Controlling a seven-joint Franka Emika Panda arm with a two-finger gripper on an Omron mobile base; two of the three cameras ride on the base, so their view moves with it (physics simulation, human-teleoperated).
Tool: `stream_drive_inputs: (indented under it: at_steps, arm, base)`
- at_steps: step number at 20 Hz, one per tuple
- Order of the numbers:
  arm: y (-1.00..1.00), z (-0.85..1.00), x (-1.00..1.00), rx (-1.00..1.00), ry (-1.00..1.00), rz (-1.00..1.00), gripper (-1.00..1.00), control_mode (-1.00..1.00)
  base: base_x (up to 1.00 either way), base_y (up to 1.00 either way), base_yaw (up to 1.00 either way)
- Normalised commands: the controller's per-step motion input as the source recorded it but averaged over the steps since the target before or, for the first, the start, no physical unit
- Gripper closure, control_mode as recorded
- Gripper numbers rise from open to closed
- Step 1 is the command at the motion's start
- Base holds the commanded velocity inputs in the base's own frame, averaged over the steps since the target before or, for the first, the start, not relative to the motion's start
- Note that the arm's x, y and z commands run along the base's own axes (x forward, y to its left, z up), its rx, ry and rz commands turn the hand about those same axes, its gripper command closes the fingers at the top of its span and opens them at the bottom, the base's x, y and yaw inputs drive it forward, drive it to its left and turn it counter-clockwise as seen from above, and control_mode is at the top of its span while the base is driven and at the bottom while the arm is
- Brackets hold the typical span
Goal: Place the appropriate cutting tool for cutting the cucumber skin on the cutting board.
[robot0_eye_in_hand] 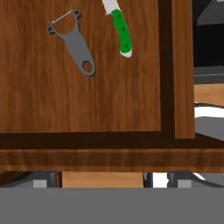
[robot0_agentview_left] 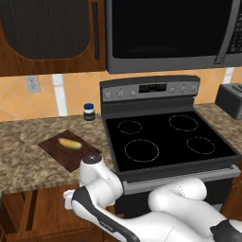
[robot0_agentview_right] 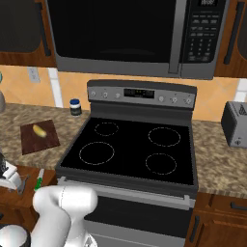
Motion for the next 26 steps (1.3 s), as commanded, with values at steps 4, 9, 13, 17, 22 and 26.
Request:
stream_drive_inputs:
  at_steps: [4,9,13,17,22,26]
  arm:
    - [0.21,-0.45,0.07,-0.01,0.02,0.0,-1.0,-1.0]
    - [0.21,-0.27,0.16,-0.03,0.0,0.0,-1.0,-1.0]
    - [0.25,-0.28,0.17,-0.06,0.0,0.0,-1.0,-1.0]
    - [0.39,-0.36,0.07,-0.1,0.0,0.02,-1.0,-1.0]
    - [0.14,-0.12,-0.04,-0.06,0.0,0.05,-1.0,-1.0]
    - [0.0,0.0,-0.44,0.0,0.04,0.05,-1.0,-1.0]
  base:
    - [0.0,0.0,0.0]
    - [0.0,0.0,0.0]
    - [0.0,0.0,0.0]
    - [0.0,0.0,0.0]
    - [0.0,0.0,0.0]
    - [0.0,0.0,0.0]
